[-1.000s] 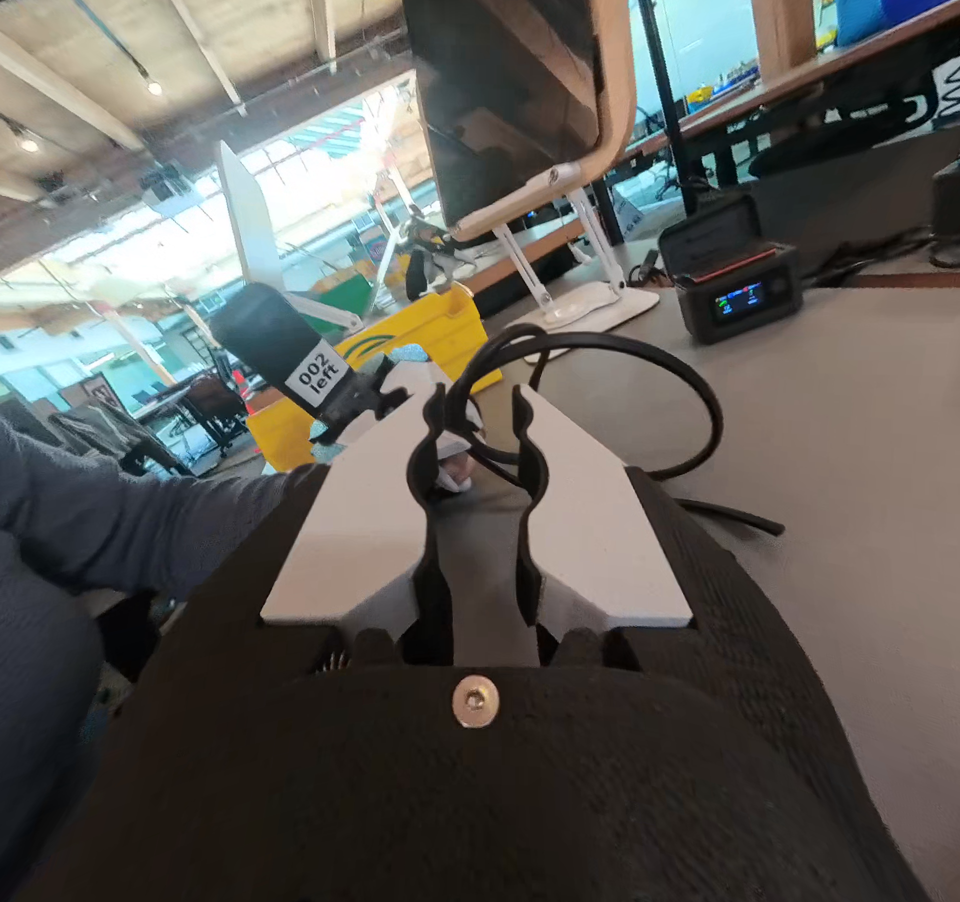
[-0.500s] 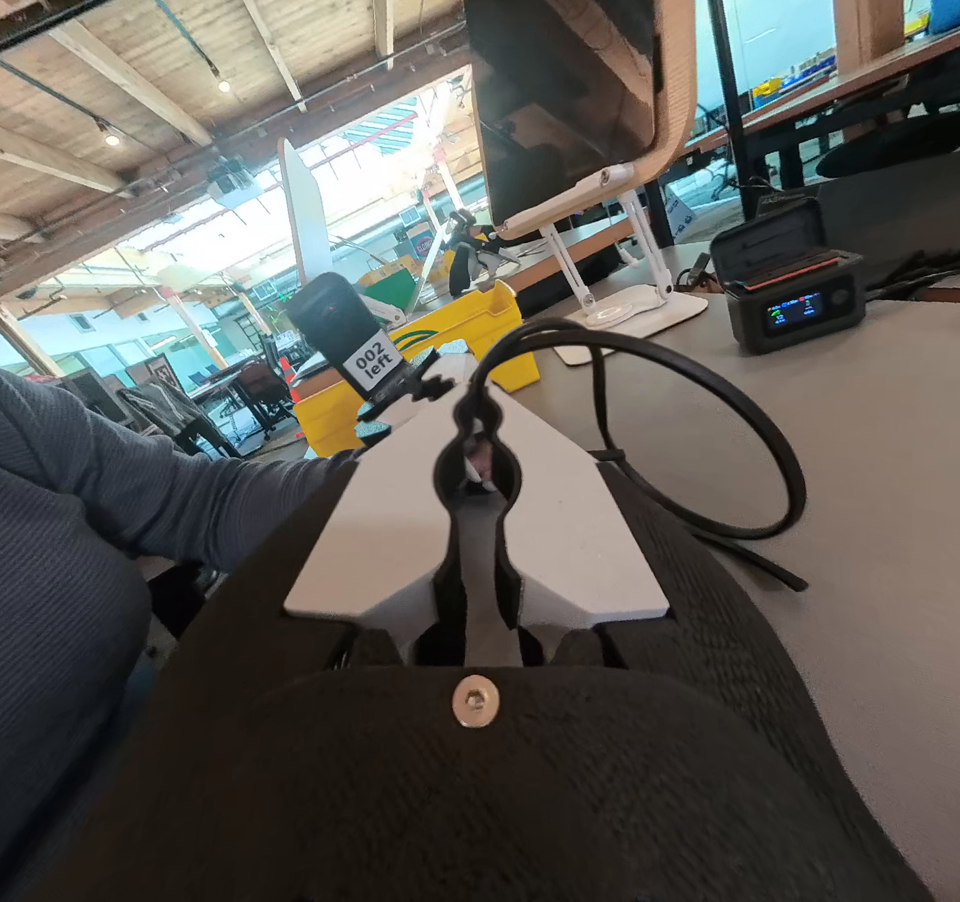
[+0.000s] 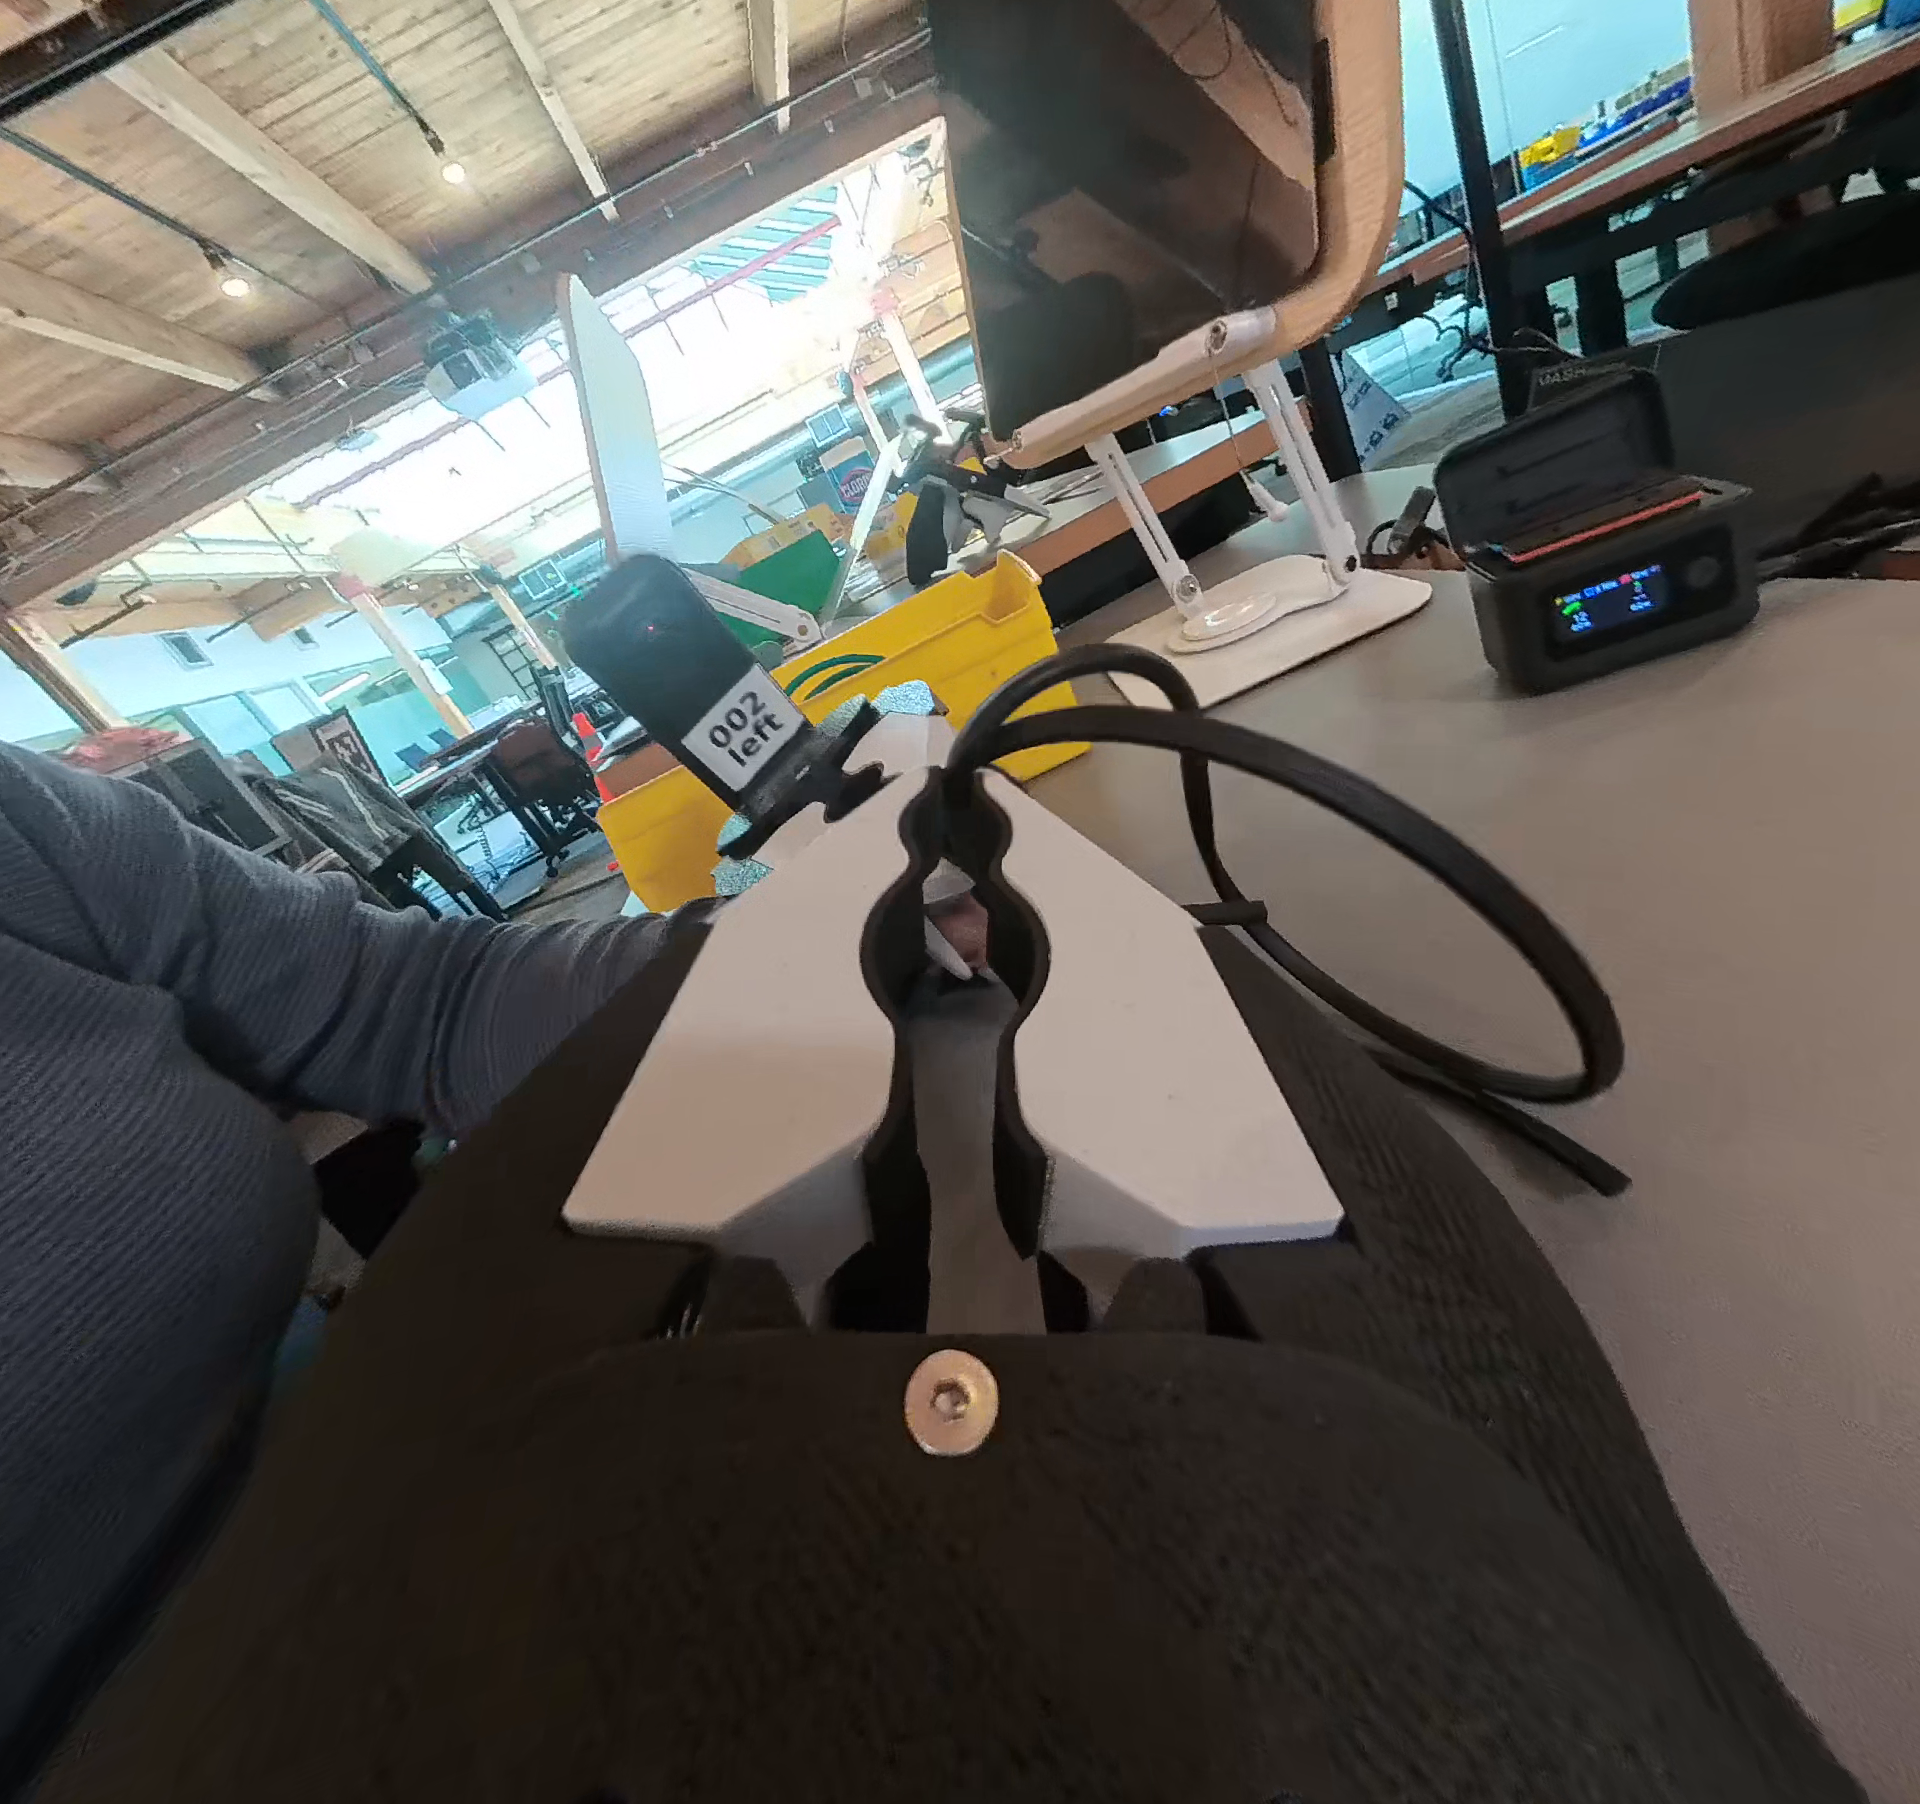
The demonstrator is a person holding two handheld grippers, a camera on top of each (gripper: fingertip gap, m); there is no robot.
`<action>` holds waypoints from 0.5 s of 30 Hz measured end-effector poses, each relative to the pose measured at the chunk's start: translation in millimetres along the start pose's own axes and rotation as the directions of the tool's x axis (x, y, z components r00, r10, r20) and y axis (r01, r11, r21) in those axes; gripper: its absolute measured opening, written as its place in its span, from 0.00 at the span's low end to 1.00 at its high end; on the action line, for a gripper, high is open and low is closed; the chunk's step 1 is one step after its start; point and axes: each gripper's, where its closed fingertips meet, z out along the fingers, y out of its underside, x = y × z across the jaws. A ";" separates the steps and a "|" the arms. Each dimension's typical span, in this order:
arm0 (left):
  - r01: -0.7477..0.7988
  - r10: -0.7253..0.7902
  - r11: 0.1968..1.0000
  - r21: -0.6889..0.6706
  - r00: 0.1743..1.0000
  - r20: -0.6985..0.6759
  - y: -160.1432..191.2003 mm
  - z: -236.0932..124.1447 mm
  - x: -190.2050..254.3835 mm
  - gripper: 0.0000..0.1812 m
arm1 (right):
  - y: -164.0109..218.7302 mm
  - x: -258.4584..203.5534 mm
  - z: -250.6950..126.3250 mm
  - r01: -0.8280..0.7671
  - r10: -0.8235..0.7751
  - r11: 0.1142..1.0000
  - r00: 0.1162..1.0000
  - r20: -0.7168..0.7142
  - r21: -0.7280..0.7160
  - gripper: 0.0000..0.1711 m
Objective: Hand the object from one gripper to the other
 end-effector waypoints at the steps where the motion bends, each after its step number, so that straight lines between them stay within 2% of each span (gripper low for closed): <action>1: 0.001 -0.001 1.000 0.023 1.000 -0.009 -2.7 -0.7 1.6 0.01 | -0.4 -2.0 -0.7 0.001 -0.001 1.000 1.000 0.010 -0.002 0.01; 6: 0.092 -0.088 0.994 0.056 0.993 -0.077 -7.7 -1.4 7.6 0.14 | 0.9 -3.5 -3.4 0.021 -0.021 1.000 1.000 0.018 -0.021 0.01; 8: 0.106 -0.102 0.993 0.043 0.992 -0.079 -7.0 -1.9 6.8 0.02 | 2.3 -4.8 -2.6 0.029 -0.028 0.999 0.999 0.024 -0.029 0.01; 12: 0.146 -0.142 0.987 0.062 0.987 -0.074 -11.3 -7.5 -0.4 0.01 | 0.2 -4.8 -5.0 0.044 -0.044 0.999 0.999 0.018 -0.027 0.01; 15: 0.168 -0.172 0.978 0.120 0.985 0.025 -19.0 -20.2 -23.4 0.01 | -11.6 0.3 -13.8 0.077 -0.077 0.997 0.997 -0.030 0.017 0.01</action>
